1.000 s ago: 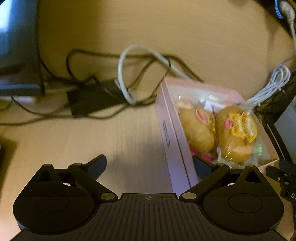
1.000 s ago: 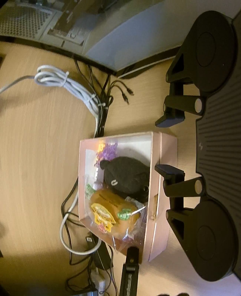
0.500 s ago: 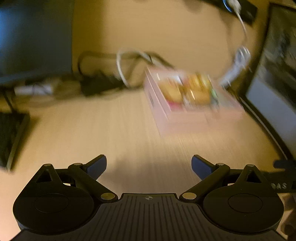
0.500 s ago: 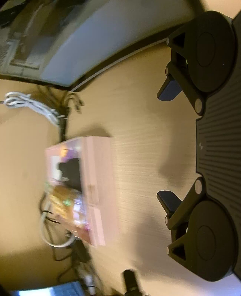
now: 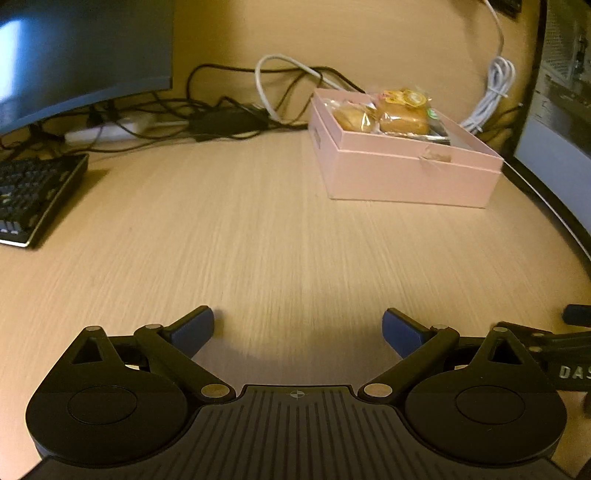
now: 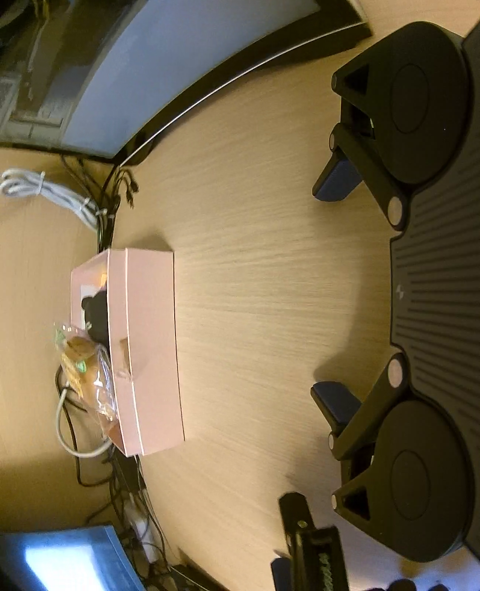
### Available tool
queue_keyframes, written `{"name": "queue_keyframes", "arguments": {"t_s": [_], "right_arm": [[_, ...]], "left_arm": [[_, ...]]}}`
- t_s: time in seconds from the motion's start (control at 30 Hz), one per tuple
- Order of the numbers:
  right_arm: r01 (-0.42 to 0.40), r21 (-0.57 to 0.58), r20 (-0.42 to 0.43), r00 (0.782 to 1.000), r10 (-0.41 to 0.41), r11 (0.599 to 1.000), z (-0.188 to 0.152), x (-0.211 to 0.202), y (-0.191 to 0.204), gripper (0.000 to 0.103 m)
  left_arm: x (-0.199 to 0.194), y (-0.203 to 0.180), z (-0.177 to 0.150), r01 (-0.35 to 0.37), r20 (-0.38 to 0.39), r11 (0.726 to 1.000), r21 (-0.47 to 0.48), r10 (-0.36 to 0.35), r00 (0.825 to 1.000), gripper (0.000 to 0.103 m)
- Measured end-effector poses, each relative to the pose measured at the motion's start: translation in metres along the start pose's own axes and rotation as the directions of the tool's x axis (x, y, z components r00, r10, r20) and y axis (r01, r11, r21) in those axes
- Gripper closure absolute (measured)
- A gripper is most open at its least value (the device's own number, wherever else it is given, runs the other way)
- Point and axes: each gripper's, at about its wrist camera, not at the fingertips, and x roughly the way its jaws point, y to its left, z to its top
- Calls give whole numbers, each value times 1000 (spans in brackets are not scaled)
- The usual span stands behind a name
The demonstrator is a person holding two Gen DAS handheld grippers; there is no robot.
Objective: Organize objects
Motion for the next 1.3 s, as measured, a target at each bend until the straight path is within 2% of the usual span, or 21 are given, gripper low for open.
{"name": "queue_keyframes", "arguments": {"t_s": [0.1, 0.37, 0.57, 1.3], "right_arm": [[-9, -10, 34, 999, 9, 1000, 2, 3, -3, 0], [-11, -5, 145, 989, 11, 1000, 5, 17, -12, 0], [-2, 0, 143, 990, 2, 1000, 16, 27, -10, 0], [-5, 0, 142, 990, 5, 1000, 18, 28, -12, 0]], "left_arm": [[5, -10, 1, -52, 15, 999, 3, 52, 999, 2], [13, -20, 2, -73, 68, 997, -4, 73, 995, 2], [19, -24, 6, -68, 67, 998, 5, 68, 995, 1], [21, -23, 6, -45, 67, 999, 21, 44, 997, 1]]}}
